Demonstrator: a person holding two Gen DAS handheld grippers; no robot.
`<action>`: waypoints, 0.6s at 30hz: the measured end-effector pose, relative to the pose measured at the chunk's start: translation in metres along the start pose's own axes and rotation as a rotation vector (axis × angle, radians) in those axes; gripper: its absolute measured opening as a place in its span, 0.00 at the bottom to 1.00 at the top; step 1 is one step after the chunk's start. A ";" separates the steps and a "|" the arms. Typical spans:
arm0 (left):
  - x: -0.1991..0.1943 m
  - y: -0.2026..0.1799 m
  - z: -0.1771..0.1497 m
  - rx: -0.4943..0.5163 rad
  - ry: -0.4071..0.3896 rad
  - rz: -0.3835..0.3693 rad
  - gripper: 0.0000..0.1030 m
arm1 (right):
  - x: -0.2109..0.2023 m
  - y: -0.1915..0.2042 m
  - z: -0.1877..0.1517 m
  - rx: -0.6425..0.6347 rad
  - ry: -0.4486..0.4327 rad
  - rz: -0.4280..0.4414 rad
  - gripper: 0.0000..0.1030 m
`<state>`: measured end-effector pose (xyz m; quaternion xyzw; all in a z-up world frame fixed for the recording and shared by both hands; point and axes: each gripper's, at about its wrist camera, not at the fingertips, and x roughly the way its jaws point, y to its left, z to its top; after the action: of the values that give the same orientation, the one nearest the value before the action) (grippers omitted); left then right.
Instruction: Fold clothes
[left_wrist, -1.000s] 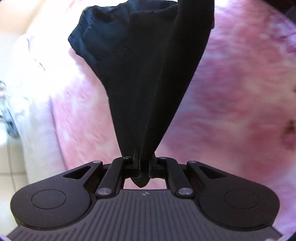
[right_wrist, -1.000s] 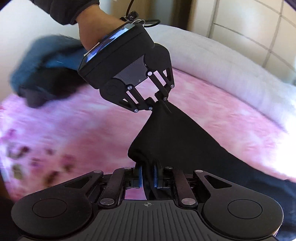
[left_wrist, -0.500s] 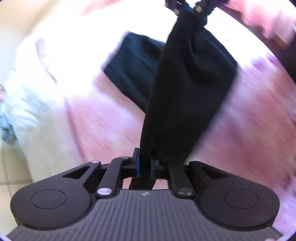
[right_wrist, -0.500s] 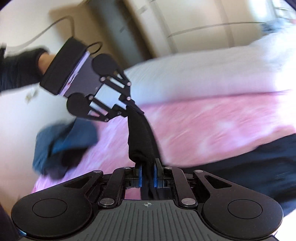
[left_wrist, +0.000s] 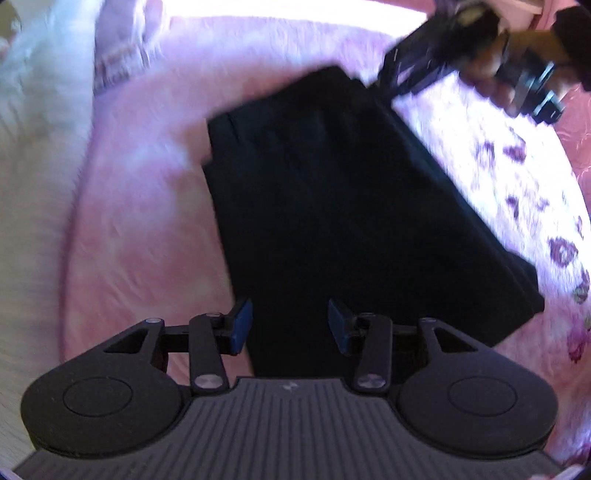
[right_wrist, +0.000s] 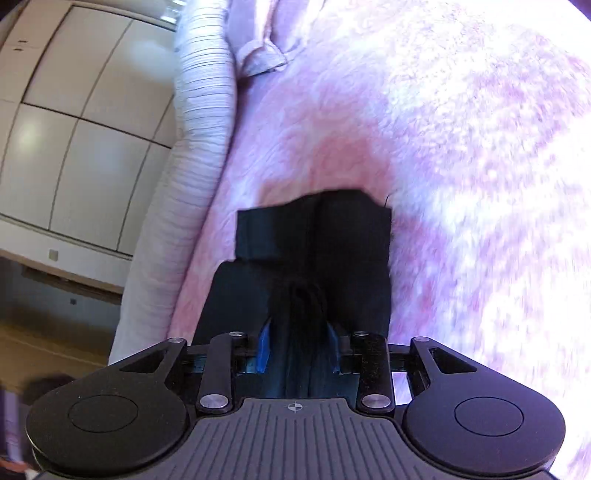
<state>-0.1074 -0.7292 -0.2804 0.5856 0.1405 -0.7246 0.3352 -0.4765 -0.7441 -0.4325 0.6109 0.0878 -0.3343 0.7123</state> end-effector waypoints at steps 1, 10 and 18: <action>0.010 0.003 -0.007 -0.030 0.014 -0.008 0.40 | -0.003 0.002 -0.005 -0.004 -0.007 0.001 0.37; 0.068 0.104 0.057 -0.389 -0.158 -0.088 0.38 | 0.009 0.018 -0.002 -0.170 -0.010 -0.113 0.38; 0.124 0.134 0.102 -0.486 -0.139 -0.167 0.04 | 0.028 0.024 -0.003 -0.248 0.012 -0.209 0.17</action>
<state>-0.1079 -0.9280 -0.3436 0.4229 0.3350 -0.7333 0.4138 -0.4404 -0.7503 -0.4284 0.5077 0.1957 -0.3897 0.7430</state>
